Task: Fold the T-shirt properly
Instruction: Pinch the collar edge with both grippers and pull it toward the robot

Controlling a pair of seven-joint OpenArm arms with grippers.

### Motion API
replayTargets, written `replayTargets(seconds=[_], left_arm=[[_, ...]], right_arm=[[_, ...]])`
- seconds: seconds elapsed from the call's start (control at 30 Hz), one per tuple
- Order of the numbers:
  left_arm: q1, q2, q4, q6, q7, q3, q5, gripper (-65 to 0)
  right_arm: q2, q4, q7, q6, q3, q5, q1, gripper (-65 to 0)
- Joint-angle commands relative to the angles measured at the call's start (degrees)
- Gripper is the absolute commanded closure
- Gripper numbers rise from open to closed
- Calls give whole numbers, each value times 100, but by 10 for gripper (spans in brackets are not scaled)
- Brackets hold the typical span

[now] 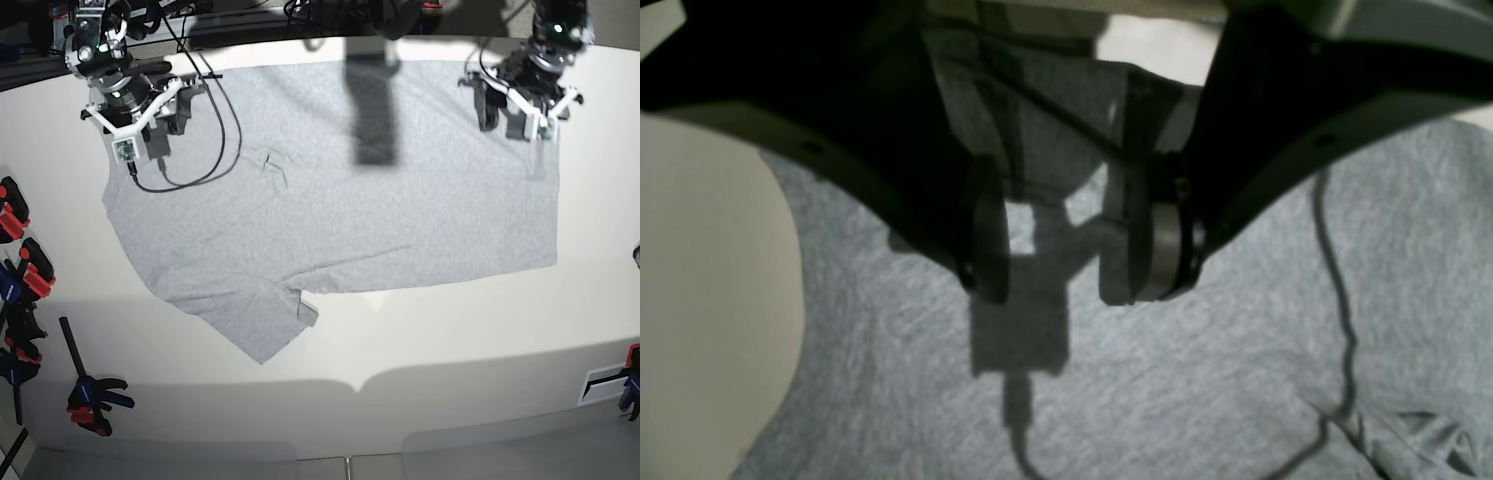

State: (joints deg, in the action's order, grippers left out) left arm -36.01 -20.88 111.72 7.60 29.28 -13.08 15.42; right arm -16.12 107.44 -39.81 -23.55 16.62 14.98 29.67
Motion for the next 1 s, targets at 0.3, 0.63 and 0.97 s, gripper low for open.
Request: replayTargets(seconds=[0.3, 0.63, 0.97], left_arm=[[-68, 85, -809, -24, -321, -44, -42, -350], [-455, 85, -1276, -24, -343, -44, -105, -350], [-815, 87, -1274, -26, -310, -44, -103, -350]], right_arm=[[109, -227, 98, -26, 24, -46, -13, -280], [127, -492, -76, -232, 22, -83, 111, -280], [131, -481, -190, -264, 24, -85, 586, -280]])
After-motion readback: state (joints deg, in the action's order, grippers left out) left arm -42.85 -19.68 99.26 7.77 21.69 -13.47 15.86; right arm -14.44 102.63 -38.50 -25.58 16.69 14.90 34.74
